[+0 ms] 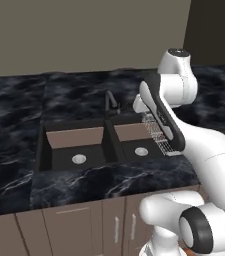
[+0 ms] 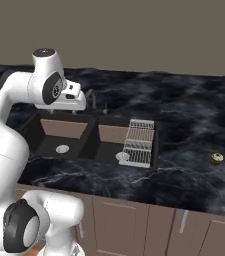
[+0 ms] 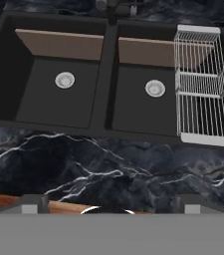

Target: Place the bowl with cake and the cupcake onto the tray.

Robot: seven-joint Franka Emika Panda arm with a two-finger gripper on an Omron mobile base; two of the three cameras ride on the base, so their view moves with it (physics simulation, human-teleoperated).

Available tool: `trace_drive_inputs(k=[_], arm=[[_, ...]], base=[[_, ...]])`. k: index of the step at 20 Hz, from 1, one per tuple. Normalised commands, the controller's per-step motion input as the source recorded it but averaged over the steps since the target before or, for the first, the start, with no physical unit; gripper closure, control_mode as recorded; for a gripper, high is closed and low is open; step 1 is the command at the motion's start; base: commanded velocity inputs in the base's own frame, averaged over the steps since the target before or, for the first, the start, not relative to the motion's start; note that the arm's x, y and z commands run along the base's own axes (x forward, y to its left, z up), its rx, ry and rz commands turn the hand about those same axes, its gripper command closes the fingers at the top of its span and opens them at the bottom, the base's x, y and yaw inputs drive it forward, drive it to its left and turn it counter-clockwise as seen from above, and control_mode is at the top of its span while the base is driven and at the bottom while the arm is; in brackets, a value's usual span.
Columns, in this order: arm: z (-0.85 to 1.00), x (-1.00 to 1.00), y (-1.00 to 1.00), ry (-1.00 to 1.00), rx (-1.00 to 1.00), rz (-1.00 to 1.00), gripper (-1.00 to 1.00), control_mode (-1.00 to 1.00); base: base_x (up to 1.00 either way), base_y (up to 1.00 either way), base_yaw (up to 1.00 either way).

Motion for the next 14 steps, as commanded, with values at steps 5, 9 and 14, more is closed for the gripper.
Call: trace_drive_inputs(k=[5, 9, 14], arm=[[0.0, 0.0, 0.0, 0.0, 0.0, 0.0, -1.0, 1.0], [0.0, 0.0, 0.0, 0.0, 0.0, 0.0, -1.0, 1.0], [0.0, 0.0, 0.0, 0.0, 0.0, 0.0, -1.0, 1.0]], base=[[0.0, -0.75, 0.01], [0.0, -0.72, 0.01], [0.0, -0.76, 0.01]])
